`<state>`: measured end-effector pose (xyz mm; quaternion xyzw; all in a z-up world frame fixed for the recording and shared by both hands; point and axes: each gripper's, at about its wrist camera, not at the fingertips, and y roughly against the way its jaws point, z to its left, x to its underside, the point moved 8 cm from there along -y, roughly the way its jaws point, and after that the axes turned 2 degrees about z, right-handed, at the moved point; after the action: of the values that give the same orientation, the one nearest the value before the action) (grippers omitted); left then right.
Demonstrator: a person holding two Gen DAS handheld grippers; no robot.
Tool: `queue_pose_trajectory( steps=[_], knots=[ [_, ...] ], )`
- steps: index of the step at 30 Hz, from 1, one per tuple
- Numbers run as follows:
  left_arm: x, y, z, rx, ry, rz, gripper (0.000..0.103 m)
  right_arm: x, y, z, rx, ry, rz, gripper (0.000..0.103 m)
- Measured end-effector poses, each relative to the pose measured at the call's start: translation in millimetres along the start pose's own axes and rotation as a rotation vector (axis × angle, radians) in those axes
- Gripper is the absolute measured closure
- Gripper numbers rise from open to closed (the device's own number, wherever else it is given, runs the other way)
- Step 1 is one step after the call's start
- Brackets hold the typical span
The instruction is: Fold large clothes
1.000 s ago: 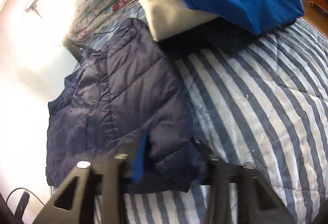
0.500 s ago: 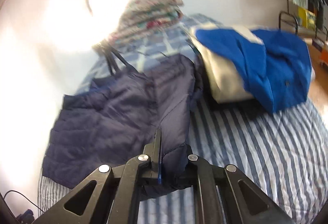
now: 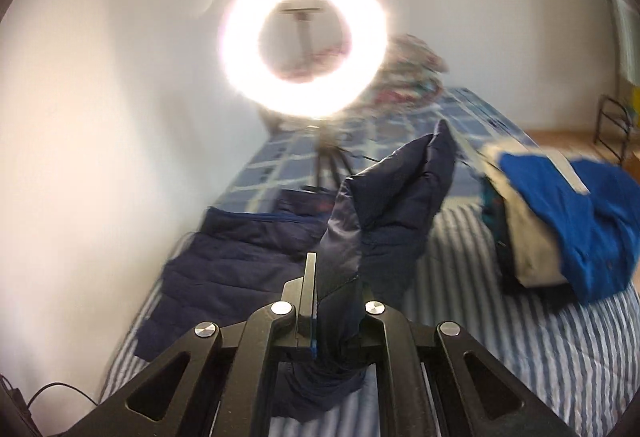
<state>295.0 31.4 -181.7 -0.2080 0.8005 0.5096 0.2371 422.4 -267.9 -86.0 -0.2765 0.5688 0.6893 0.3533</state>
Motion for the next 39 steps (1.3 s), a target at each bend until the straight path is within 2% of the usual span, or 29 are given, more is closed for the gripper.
queue_pose_trajectory(
  steps=[5,12,19,22,25,35,36,37,38,39],
  knots=[
    [-1.7,7.4,6.4,0.013,0.019,-0.016,0.072,6.1,-20.8,66.4,-0.069,0.1,0.012,0.099],
    [0.3,12.9,19.4,0.017,0.046,-0.024,0.072,33.2,-64.8,148.2,-0.158,0.224,0.077,0.099],
    [8.5,16.4,36.7,-0.011,0.066,-0.023,0.072,98.1,-126.4,233.3,-0.281,0.292,0.22,0.1],
    [11.3,14.9,42.3,-0.022,0.07,-0.015,0.072,130.7,-149.4,259.9,-0.293,0.337,0.274,0.1],
    [13.6,12.3,46.9,-0.026,0.073,-0.008,0.072,147.7,-162.8,270.4,-0.288,0.371,0.295,0.1],
    [16.4,12.7,59.1,-0.045,0.087,-0.004,0.072,158.6,-188.4,277.5,-0.334,0.307,0.369,0.099],
    [16.8,12.4,59.7,-0.047,0.087,-0.003,0.072,160.8,-192.1,278.4,-0.351,0.294,0.388,0.097],
    [17.1,12.7,60.4,-0.05,0.086,-0.002,0.072,162.3,-194.7,279.9,-0.381,0.28,0.408,0.091],
    [17.3,13.2,60.8,-0.054,0.085,-0.002,0.072,164.0,-194.3,282.2,-0.435,0.25,0.436,0.088],
    [17.1,14.0,61.3,-0.058,0.086,-0.003,0.072,163.6,-191.1,284.0,-0.502,0.221,0.461,0.074]
  ],
)
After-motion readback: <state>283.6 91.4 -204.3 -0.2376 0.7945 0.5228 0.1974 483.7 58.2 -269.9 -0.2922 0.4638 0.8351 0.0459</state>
